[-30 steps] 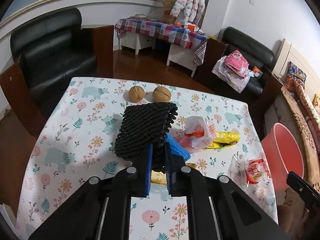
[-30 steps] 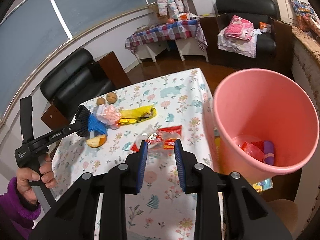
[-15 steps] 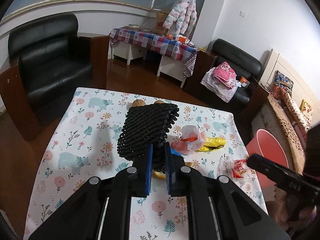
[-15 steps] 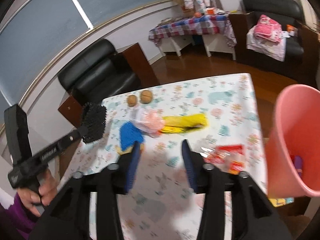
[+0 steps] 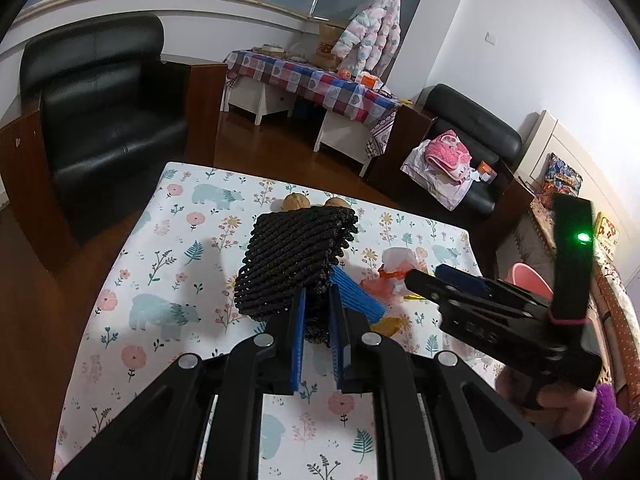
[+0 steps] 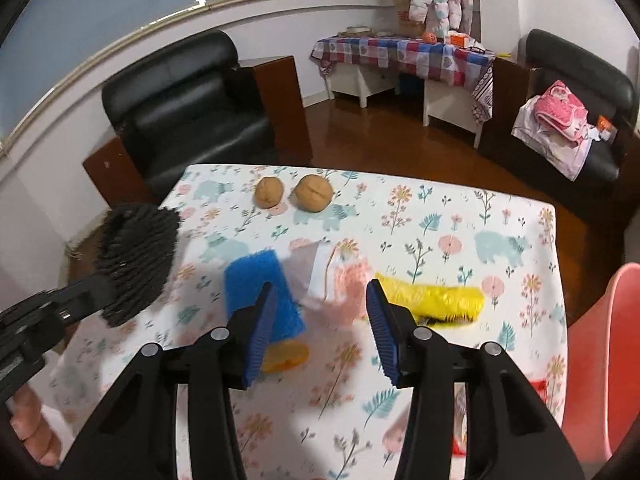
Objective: Collect trash
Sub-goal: 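Grasp the white paper bag with the right gripper while the left carries the black net toward the bucket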
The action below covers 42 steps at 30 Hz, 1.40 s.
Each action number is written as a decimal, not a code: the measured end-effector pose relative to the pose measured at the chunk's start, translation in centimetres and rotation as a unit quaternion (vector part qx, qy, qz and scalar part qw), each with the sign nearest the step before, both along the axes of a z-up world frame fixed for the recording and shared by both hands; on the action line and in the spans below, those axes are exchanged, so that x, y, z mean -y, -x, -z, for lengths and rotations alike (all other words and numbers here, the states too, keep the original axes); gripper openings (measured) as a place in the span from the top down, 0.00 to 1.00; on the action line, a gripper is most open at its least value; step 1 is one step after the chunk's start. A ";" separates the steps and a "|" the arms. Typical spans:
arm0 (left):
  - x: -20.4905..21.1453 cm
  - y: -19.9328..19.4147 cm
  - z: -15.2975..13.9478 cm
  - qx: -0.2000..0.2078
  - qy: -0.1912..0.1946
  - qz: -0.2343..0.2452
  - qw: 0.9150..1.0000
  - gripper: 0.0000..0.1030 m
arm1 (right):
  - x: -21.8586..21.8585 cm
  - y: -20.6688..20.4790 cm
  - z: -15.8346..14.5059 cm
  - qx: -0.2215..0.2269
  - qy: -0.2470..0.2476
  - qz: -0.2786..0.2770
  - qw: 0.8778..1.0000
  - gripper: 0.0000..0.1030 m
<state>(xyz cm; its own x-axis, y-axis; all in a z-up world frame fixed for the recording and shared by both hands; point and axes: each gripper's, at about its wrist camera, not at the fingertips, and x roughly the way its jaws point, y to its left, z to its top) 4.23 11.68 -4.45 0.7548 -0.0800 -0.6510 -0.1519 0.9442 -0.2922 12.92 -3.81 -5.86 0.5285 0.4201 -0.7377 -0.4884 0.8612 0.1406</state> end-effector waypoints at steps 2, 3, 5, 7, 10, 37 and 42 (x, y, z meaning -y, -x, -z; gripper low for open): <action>-0.3 -0.1 0.1 0.001 0.004 0.001 1.000 0.90 | -0.2 -0.6 0.3 0.001 0.009 0.006 1.000 0.54; -0.3 -0.1 0.2 0.000 0.006 0.002 1.000 0.90 | -0.2 -0.9 0.4 0.000 0.012 0.008 1.000 0.54; -0.4 -0.1 0.3 -0.001 0.007 0.004 1.000 0.90 | -0.3 -1.4 0.8 -0.004 0.014 0.010 1.000 0.54; -0.4 0.0 0.4 -0.001 0.007 0.005 1.000 0.90 | 0.0 -1.7 1.0 -0.013 0.009 0.012 1.000 0.54; -0.4 0.0 0.4 -0.001 0.008 0.004 1.000 0.90 | 0.4 -1.8 1.3 -0.026 -0.001 0.012 1.000 0.55; 5.9 0.3 -2.9 0.034 -0.006 0.073 0.997 0.90 | 7.6 5.0 -4.0 -0.002 -0.100 0.037 0.994 0.60; 8.1 -0.2 -3.5 0.037 -0.010 0.098 0.994 0.90 | 10.1 5.5 -4.2 0.001 -0.111 0.059 0.992 0.60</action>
